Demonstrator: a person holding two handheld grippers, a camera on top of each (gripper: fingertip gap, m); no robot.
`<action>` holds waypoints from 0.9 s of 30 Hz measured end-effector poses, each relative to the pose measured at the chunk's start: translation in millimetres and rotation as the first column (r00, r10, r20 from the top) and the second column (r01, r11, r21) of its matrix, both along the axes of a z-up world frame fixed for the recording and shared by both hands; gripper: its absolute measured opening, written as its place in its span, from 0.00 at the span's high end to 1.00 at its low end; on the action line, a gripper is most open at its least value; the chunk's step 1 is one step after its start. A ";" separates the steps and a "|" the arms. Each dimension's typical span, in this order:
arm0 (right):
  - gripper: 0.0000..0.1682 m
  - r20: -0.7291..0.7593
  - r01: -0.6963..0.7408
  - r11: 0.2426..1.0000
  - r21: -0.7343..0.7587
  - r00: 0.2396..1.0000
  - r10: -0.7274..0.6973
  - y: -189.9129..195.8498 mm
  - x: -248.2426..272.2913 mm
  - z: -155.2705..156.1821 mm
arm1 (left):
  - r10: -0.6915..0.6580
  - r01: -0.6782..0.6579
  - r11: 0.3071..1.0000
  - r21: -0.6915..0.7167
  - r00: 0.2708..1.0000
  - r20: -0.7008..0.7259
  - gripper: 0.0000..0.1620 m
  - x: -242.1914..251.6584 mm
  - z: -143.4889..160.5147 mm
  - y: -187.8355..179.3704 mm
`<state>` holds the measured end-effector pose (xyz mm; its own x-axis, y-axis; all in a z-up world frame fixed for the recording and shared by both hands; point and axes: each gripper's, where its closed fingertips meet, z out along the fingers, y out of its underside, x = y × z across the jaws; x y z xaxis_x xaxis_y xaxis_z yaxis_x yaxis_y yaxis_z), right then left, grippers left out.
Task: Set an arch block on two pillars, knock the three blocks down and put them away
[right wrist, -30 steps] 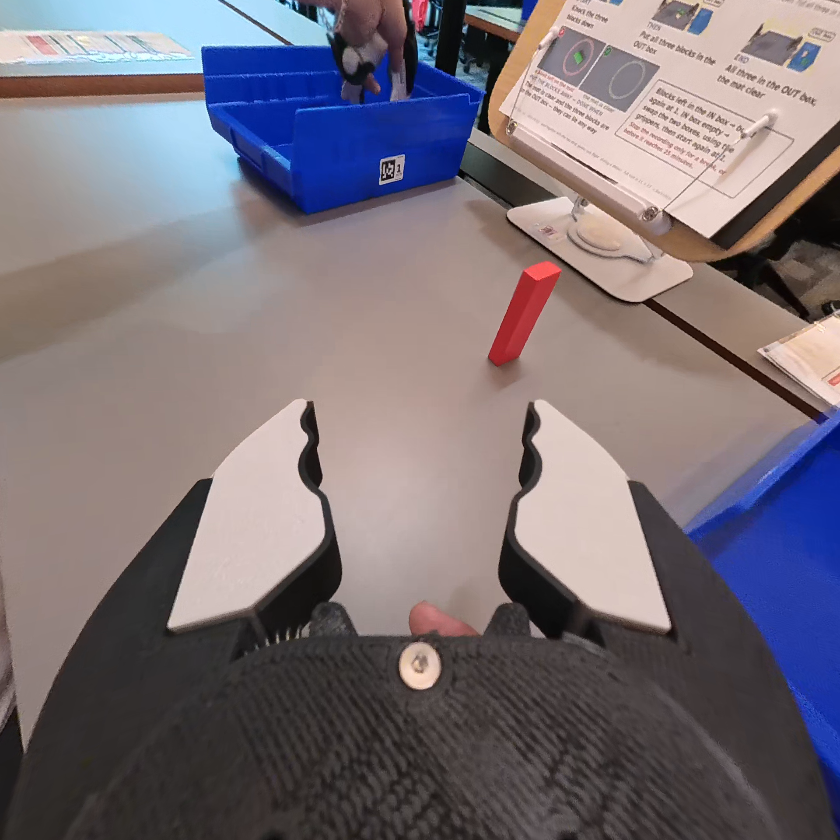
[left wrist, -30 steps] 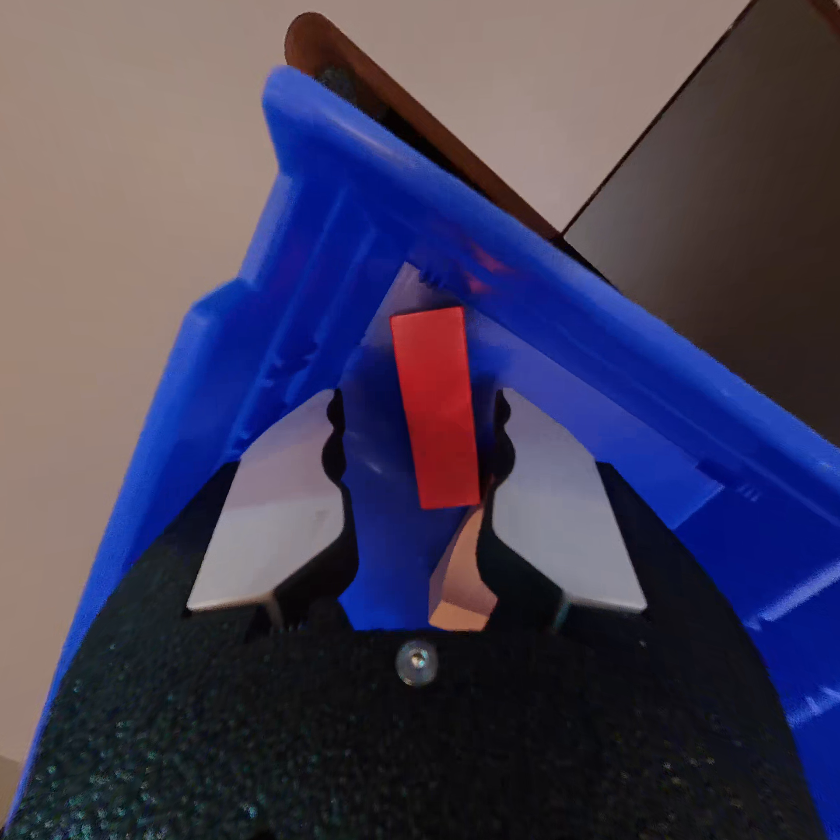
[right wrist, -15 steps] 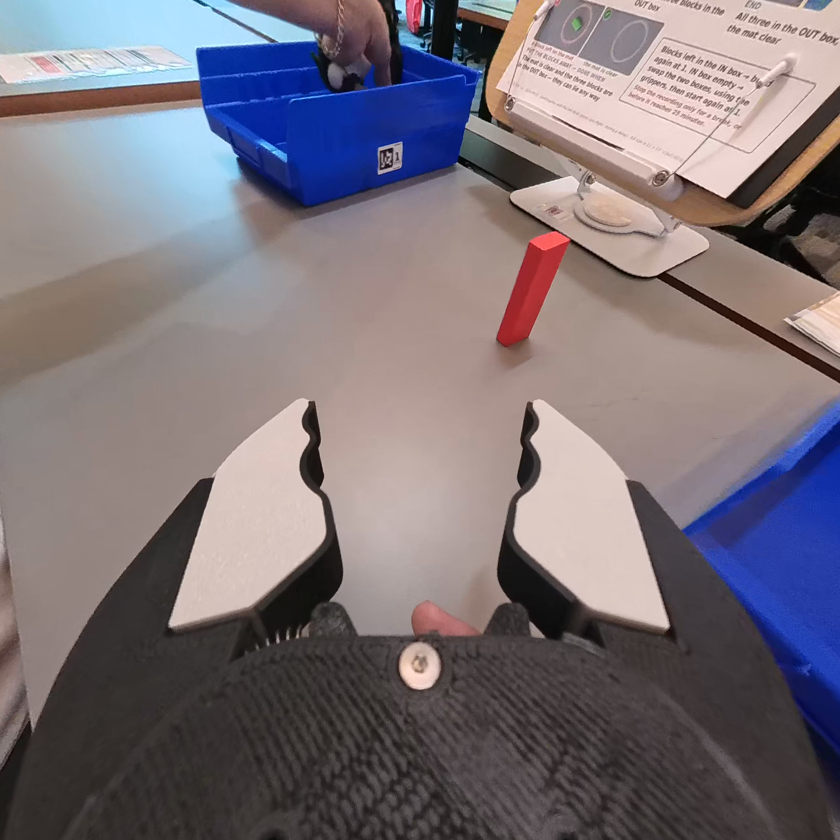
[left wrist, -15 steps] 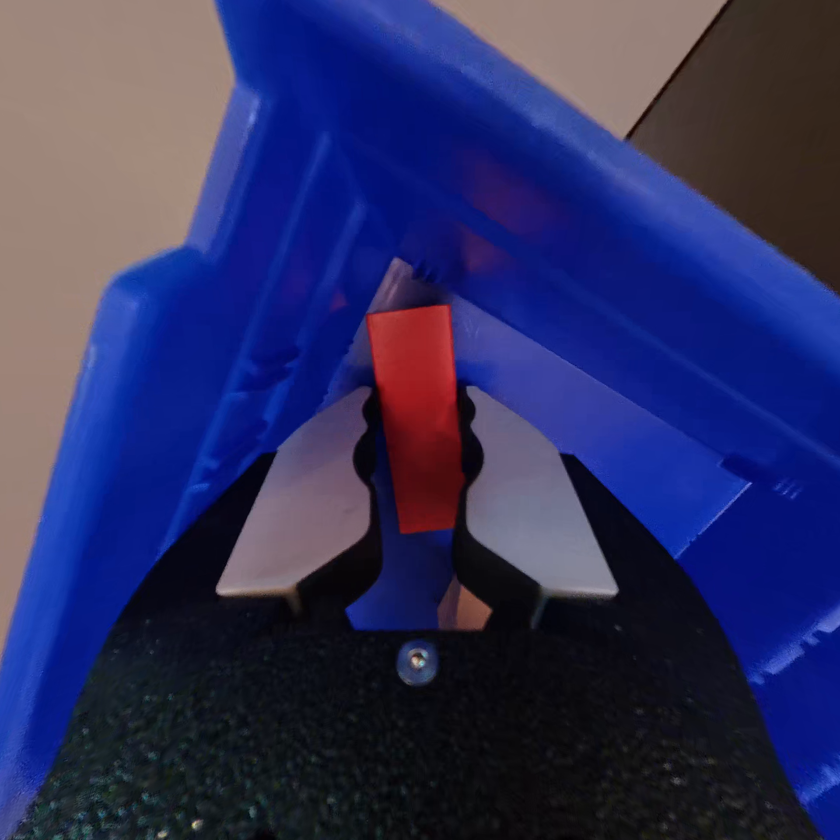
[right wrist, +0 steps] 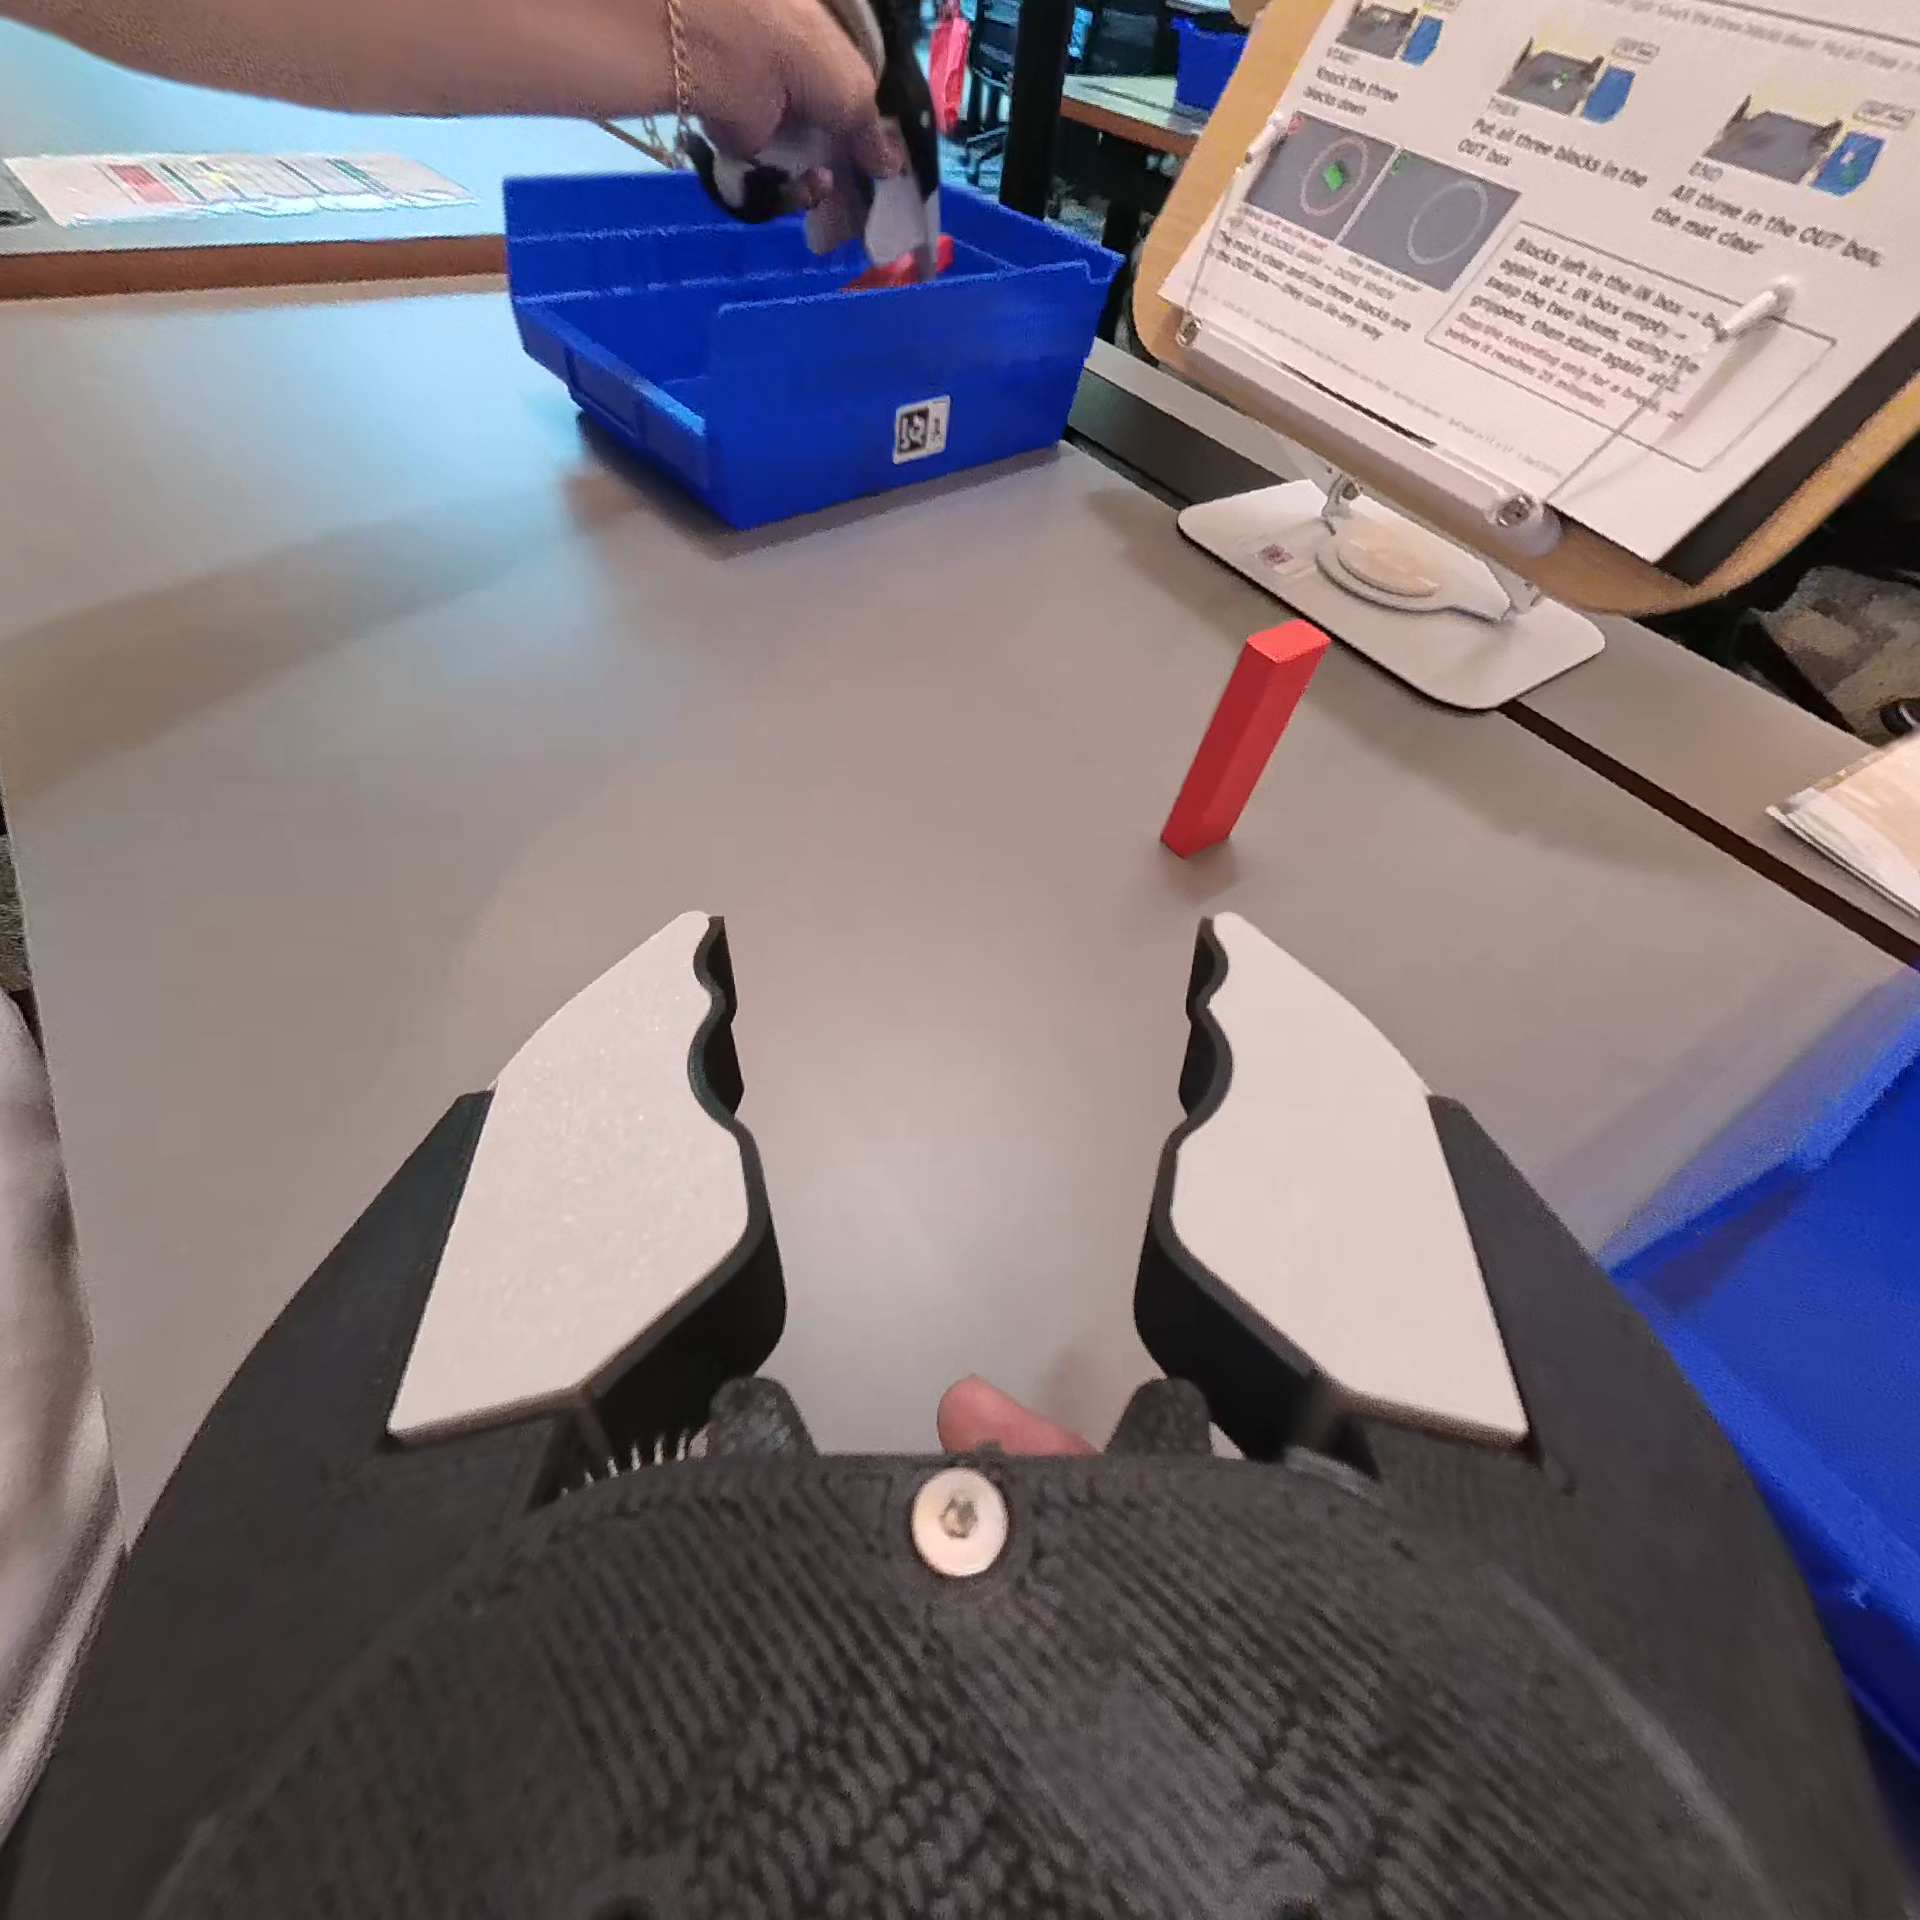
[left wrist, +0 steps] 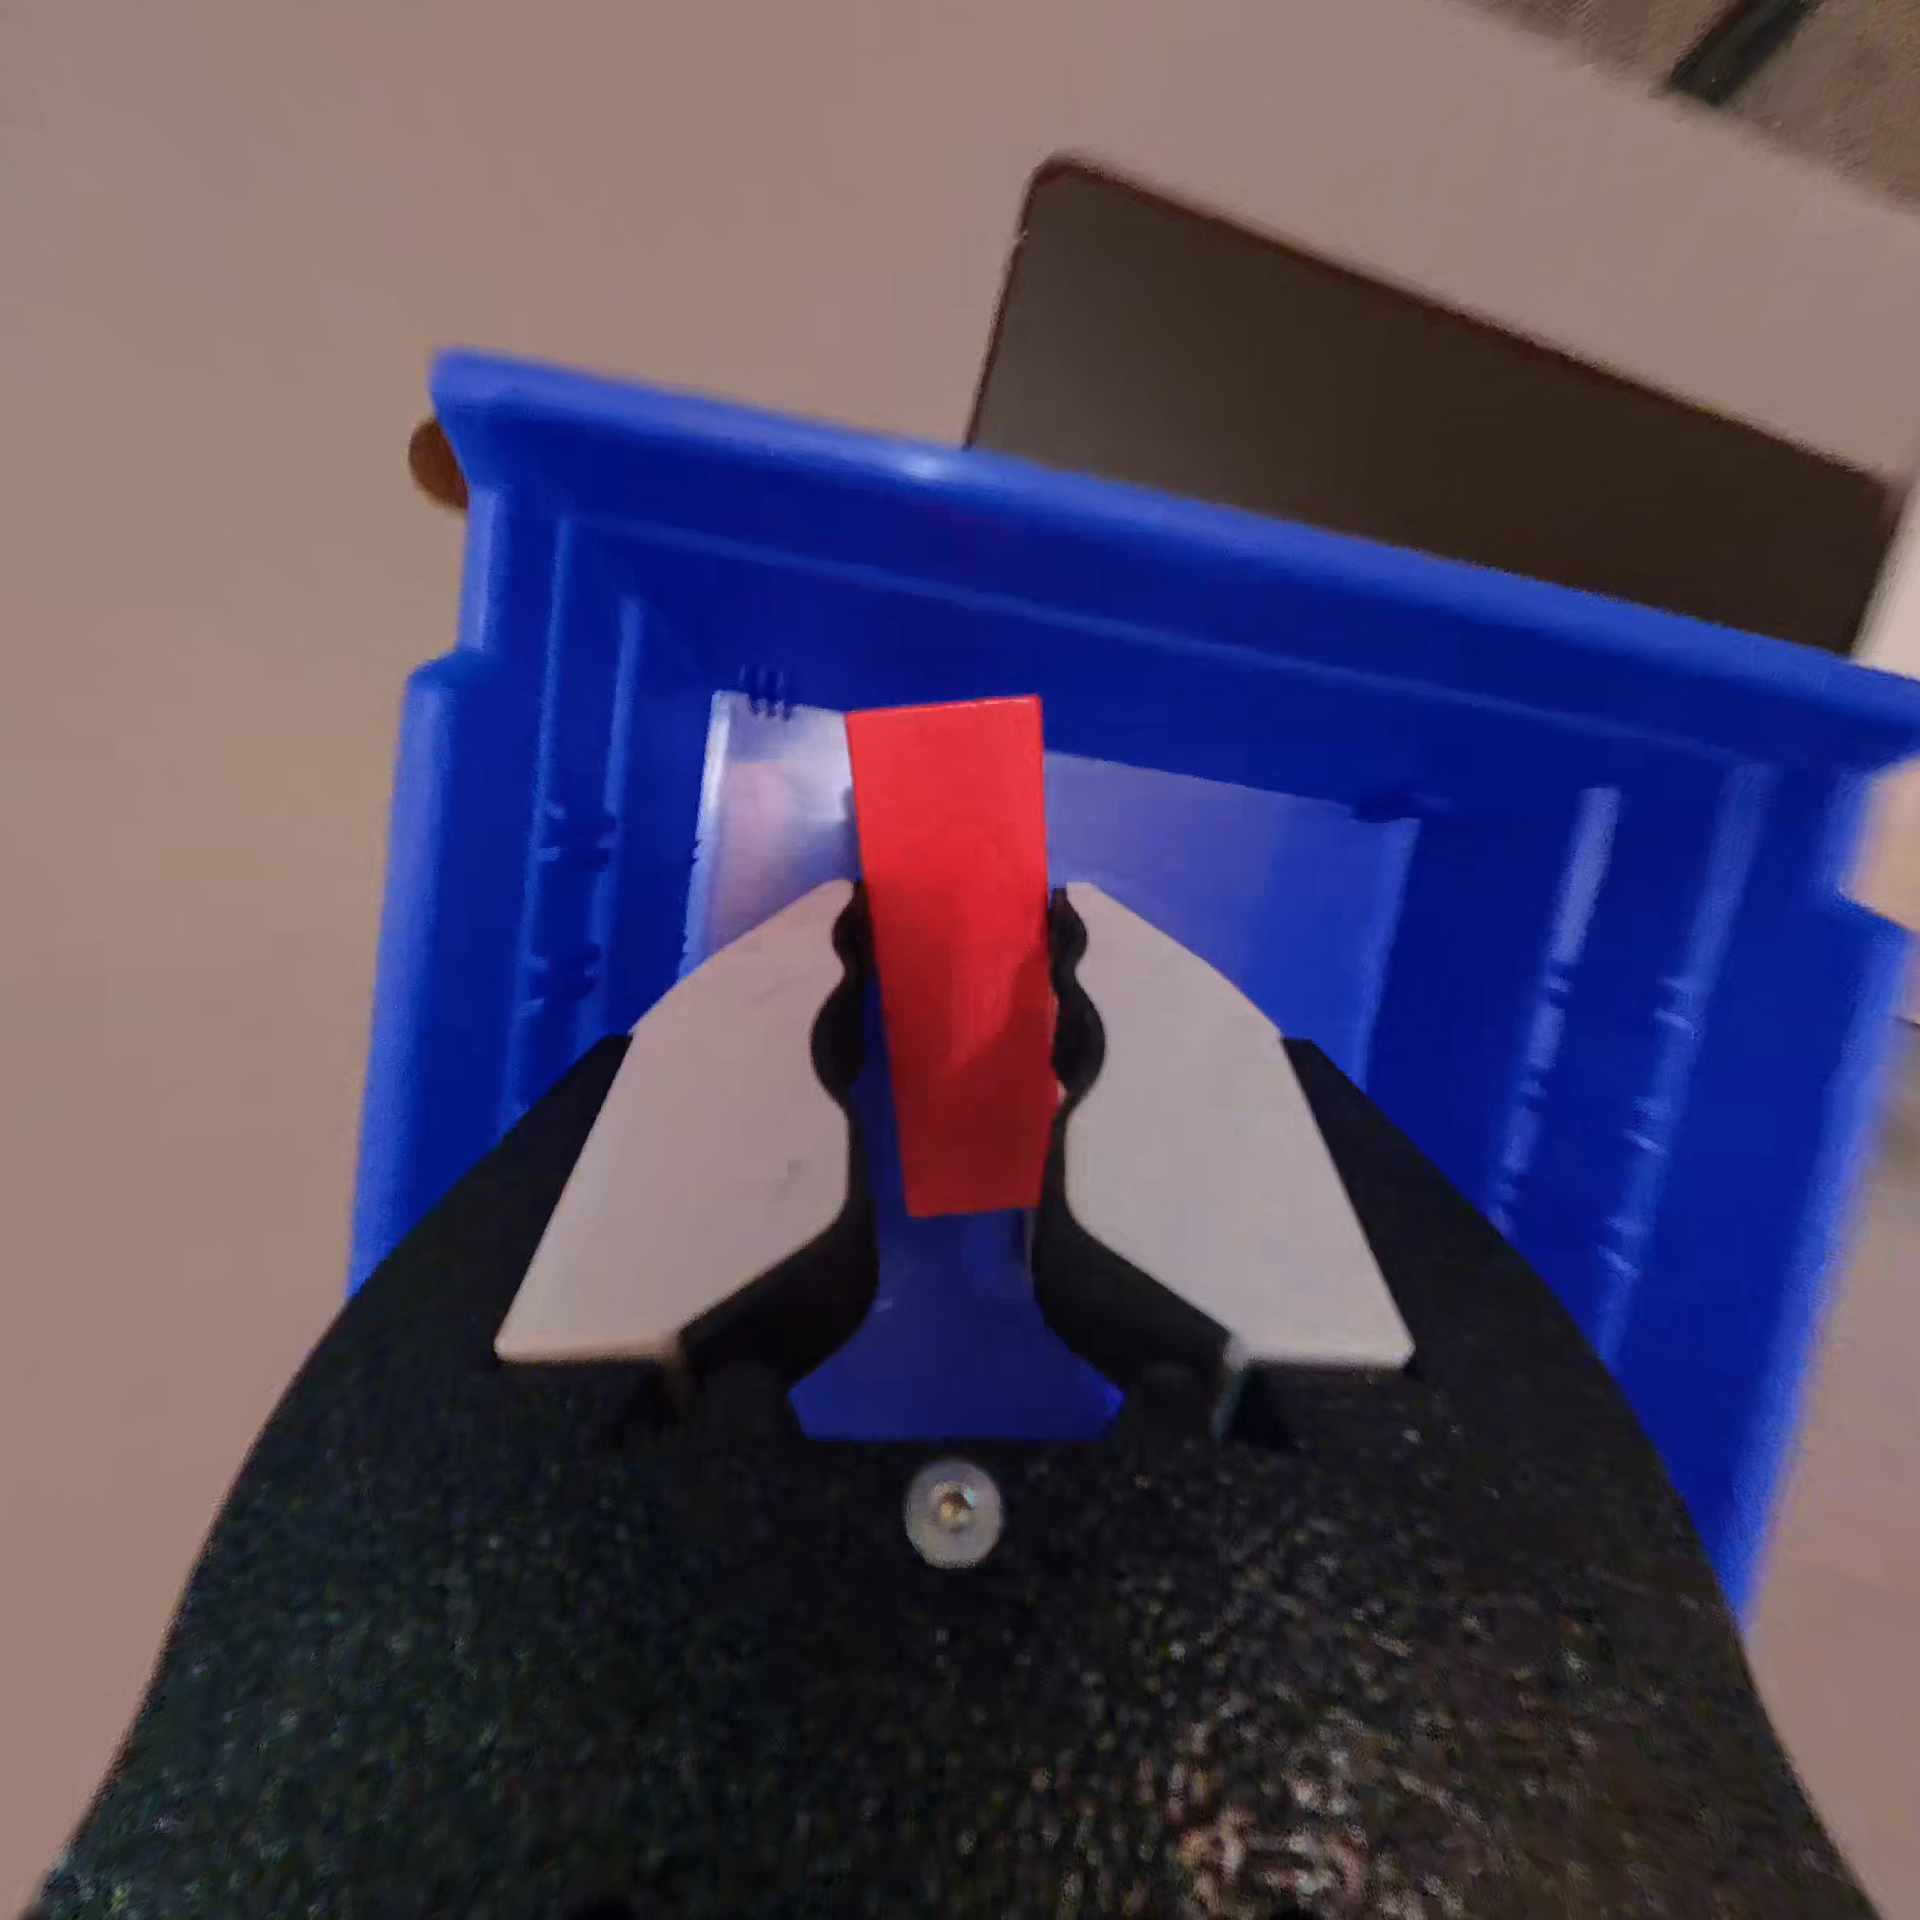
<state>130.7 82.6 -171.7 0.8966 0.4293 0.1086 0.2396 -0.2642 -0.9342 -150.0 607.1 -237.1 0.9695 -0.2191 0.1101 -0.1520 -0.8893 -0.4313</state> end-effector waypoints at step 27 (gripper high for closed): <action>0.62 -0.288 -0.336 0.907 0.254 0.869 0.402 134.6 -134.6 120.5 | -0.907 0.406 0.141 0.903 -0.312 0.282 0.80 163.0 236.2 -386.8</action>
